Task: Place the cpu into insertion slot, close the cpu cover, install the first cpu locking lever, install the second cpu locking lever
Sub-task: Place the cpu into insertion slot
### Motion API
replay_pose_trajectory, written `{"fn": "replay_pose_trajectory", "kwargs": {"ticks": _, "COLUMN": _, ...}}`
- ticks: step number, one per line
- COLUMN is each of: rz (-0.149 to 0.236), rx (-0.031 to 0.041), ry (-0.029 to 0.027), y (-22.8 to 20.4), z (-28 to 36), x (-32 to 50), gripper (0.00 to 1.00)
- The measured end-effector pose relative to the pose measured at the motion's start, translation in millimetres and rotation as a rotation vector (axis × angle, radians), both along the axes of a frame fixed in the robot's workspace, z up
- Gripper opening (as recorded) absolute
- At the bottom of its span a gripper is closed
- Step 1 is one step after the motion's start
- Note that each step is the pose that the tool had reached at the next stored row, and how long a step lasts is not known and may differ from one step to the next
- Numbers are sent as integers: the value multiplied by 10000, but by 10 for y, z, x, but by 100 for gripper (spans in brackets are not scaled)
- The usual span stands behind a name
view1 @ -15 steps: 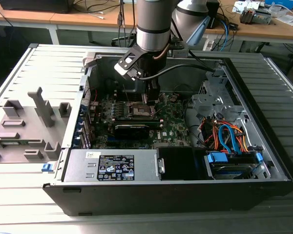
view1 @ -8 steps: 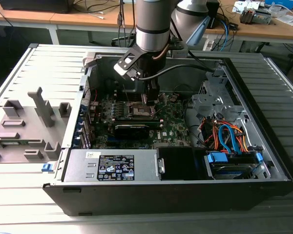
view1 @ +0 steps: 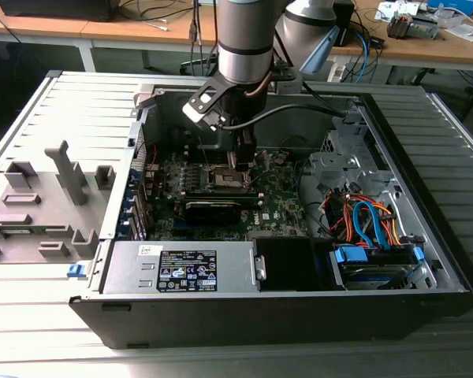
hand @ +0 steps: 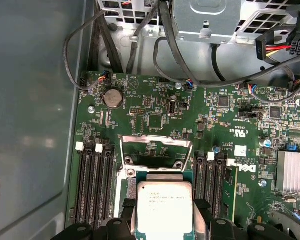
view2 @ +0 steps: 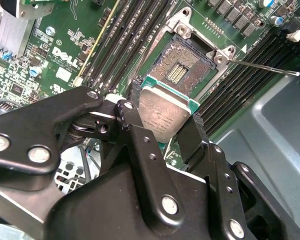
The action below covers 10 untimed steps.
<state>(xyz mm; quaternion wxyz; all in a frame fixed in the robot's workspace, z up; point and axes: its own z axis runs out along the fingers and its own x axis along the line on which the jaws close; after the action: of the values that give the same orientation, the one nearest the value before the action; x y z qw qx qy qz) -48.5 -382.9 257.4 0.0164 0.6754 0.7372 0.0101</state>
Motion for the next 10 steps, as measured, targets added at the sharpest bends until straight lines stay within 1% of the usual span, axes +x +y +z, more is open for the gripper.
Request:
{"fn": "replay_pose_trajectory", "kwargs": {"ticks": 6, "rz": 0, "rx": -23, "ry": 0, "y": 2, "z": -5, "x": -28, "gripper": 54}}
{"fn": "replay_pose_trajectory", "kwargs": {"ticks": 9, "rz": 0, "rx": -70, "ry": -1, "y": 11, "z": -10, "x": -55, "gripper": 54}}
{"fn": "replay_pose_trajectory", "kwargs": {"ticks": 10, "rz": 0, "rx": -110, "ry": -1, "y": 15, "z": -14, "x": -72, "gripper": 54}}
